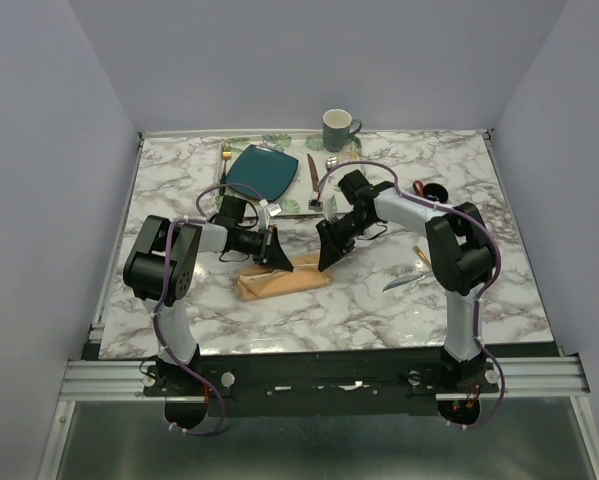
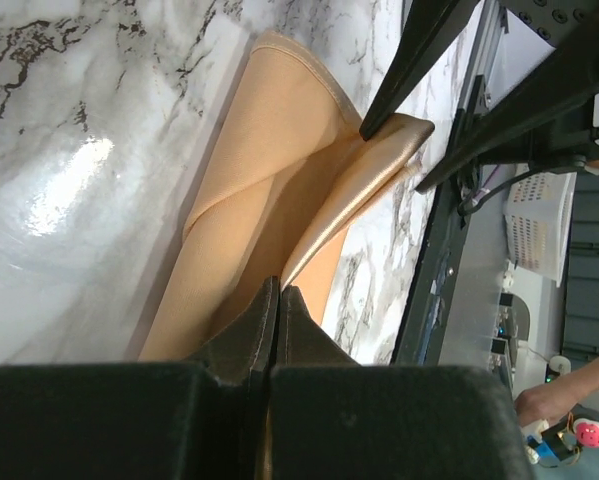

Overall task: Fold the napkin into a case and place the utensils inside
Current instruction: Fold the 2/3-rectangle-folded napkin at the center of the board, then stuff the top corner of the smaller-rectangle-folded napkin into the folded napkin.

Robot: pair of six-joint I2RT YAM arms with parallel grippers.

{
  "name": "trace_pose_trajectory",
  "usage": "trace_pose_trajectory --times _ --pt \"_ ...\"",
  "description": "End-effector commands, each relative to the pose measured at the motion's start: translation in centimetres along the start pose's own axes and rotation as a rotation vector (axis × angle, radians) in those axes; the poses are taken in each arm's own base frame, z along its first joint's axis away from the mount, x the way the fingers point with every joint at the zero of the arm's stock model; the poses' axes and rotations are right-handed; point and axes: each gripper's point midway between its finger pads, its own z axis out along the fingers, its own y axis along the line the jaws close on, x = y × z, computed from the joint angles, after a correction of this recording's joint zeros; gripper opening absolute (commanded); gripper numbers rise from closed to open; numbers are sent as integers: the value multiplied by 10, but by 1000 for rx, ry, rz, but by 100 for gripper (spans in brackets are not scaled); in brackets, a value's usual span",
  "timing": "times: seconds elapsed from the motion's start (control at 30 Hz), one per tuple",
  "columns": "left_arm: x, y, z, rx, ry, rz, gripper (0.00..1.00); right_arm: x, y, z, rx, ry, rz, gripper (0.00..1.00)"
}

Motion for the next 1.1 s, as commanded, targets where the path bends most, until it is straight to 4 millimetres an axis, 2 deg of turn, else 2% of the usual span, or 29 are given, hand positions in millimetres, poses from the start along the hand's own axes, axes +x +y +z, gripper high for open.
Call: trace_pose_trajectory --times 0.0,0.17,0.2,0.23,0.27,0.4,0.5,0.6,0.87,1.07 --pt "-8 -14 -4 71 -6 54 0 -5 -12 4 48 10 -8 36" --pt "-8 -20 -6 92 -4 73 0 -8 -11 6 31 11 0 23" --pt "-7 -21 -6 93 0 67 0 -8 -12 6 31 11 0 17" --pt "-5 -21 -6 96 3 77 0 -8 -12 6 33 12 0 5" --pt "-6 -22 -6 95 3 79 0 -8 -13 7 33 14 0 1" --pt "-11 -24 -9 70 -8 128 41 -6 -13 7 33 16 6 1" --pt "-20 -28 -10 58 -35 161 55 -7 -11 6 28 6 -3 1" --pt "-28 -33 -2 59 -45 182 61 -9 -8 5 19 -1 -7 1" --pt "-32 -30 22 34 -55 191 63 -11 -5 4 8 -10 -20 1" --pt "-34 -30 34 29 -59 185 58 -11 -2 4 -2 -14 -26 1"
